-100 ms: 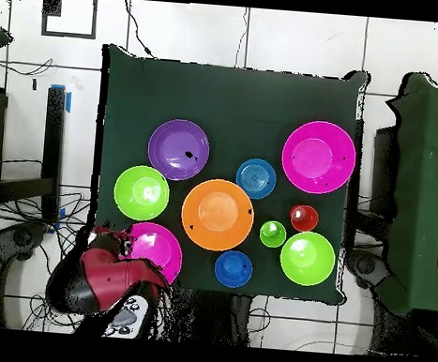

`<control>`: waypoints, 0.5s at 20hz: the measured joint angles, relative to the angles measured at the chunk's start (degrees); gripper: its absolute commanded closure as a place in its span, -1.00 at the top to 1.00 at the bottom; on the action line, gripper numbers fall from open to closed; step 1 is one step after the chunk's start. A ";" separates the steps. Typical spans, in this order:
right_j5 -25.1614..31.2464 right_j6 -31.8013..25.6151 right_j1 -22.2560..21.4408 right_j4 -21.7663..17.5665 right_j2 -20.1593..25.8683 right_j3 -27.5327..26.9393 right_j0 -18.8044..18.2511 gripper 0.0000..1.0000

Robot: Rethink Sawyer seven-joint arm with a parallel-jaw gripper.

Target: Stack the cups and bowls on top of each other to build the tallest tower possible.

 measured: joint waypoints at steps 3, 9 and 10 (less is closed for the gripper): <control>-0.63 1.13 0.65 0.27 -0.23 0.03 0.70 1.00; -2.48 2.23 2.28 1.86 -2.22 0.07 3.20 1.00; -2.50 2.23 2.38 2.19 -2.57 0.07 3.58 1.00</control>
